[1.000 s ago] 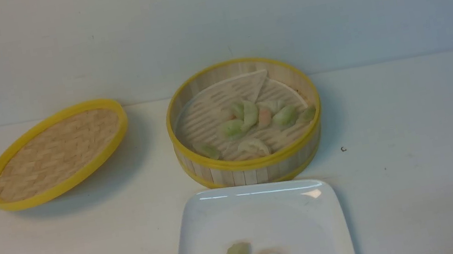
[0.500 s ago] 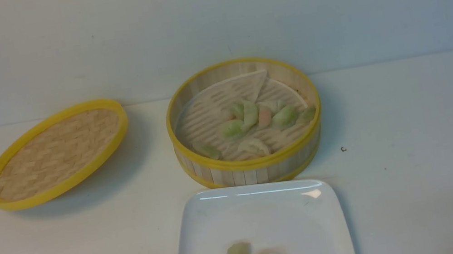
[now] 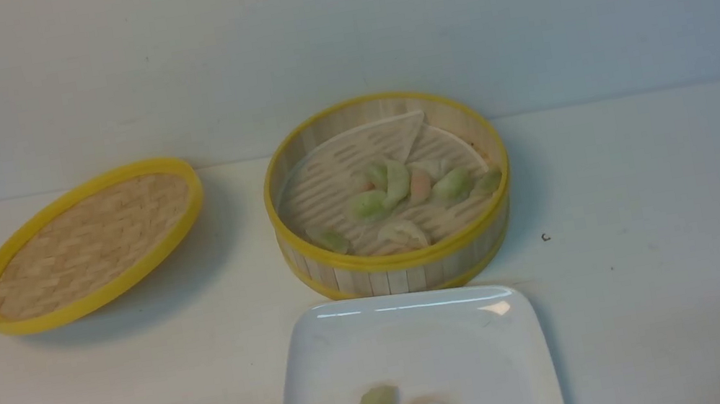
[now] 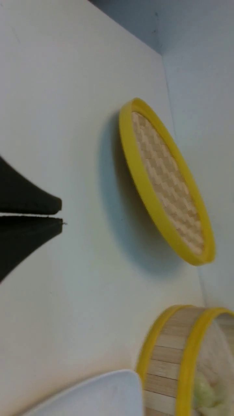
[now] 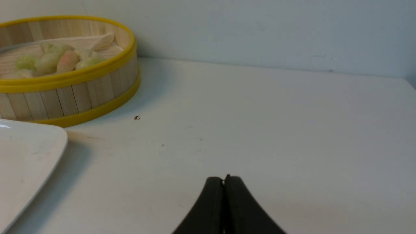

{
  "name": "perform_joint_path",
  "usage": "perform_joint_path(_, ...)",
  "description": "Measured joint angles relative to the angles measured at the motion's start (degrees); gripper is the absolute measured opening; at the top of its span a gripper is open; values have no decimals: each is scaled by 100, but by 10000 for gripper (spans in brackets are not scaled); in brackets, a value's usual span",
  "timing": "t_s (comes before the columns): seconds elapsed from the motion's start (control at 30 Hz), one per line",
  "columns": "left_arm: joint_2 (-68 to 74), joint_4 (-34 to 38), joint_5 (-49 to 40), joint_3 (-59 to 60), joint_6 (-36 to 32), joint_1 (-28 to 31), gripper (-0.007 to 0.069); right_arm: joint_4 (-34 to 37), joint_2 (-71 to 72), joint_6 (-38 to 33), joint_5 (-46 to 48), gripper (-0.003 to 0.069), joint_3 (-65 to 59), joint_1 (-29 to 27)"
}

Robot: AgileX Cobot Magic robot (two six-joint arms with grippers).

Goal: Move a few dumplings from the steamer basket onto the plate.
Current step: Use the left arm to grab a dumpling from the steamer

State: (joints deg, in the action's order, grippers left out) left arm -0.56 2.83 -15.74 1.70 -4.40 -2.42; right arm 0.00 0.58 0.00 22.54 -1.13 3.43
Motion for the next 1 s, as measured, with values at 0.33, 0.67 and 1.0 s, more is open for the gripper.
perform_joint_path(0.33, 0, 2060, 1708, 0, 1108, 0, -6, 427, 0, 173, -258, -15, -42, 0)
perform_joint_path(0.67, 0, 2676, 3101, -208, 1373, 0, -6, 3631, 0, 1320, -2359, -15, -56, 0)
perform_joint_path(1.0, 2013, 1728, -131, -3448, 1163, 0, -6, 3653, -88, 1068, -1993, -15, 1010, 92)
